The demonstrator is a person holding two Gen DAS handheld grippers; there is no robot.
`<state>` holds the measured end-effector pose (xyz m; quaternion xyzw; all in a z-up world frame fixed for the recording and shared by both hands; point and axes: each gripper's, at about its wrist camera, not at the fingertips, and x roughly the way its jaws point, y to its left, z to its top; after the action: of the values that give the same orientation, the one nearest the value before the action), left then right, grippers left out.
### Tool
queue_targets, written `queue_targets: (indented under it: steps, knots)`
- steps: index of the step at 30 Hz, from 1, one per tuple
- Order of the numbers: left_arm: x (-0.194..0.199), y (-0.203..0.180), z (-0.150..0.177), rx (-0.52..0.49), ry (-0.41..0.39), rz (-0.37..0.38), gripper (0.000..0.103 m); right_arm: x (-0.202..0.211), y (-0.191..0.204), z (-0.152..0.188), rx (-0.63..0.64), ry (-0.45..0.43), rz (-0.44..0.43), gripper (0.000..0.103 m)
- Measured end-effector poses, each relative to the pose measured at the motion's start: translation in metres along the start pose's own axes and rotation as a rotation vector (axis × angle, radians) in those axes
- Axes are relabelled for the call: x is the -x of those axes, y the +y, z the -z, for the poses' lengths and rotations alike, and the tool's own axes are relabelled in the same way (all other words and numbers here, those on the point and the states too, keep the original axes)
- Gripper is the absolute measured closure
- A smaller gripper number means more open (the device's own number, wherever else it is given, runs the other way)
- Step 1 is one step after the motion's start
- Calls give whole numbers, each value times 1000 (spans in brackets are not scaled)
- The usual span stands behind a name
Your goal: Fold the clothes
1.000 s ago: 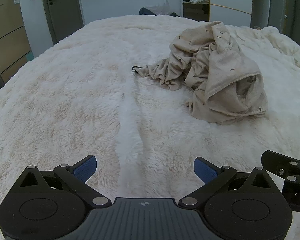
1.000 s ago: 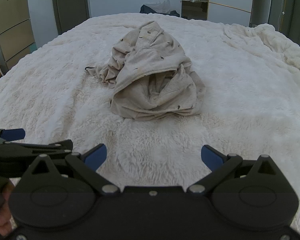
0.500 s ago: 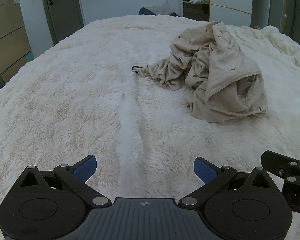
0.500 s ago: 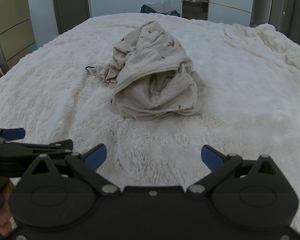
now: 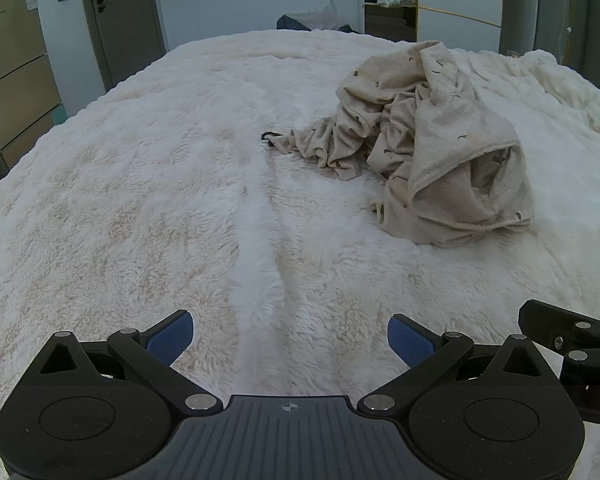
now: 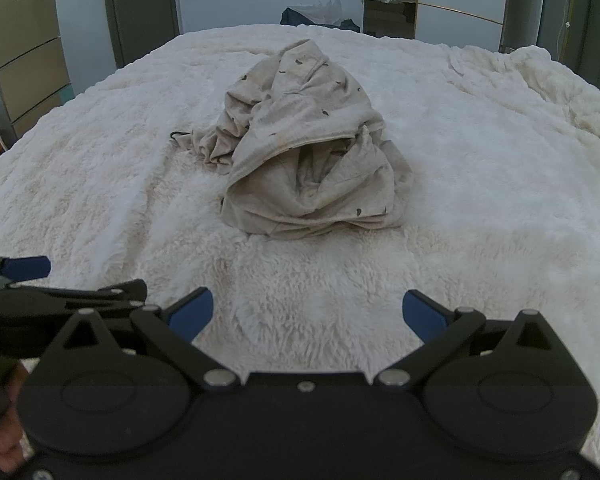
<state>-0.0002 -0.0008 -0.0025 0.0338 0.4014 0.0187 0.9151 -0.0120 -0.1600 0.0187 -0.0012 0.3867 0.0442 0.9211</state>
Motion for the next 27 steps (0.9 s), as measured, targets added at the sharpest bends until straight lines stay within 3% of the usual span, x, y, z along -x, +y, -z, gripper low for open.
queue_targets:
  steps: [21, 24, 27]
  knots:
    - [-5, -1, 2, -3, 2, 0, 0, -6, -2, 6, -13, -6, -4, 0]
    - [-14, -3, 17, -19, -25, -16, 0, -15, -8, 20, -48, -22, -13, 0]
    - [-35, 3, 45, 12, -59, -45, 0, -28, -16, 35, -64, 16, -29, 0]
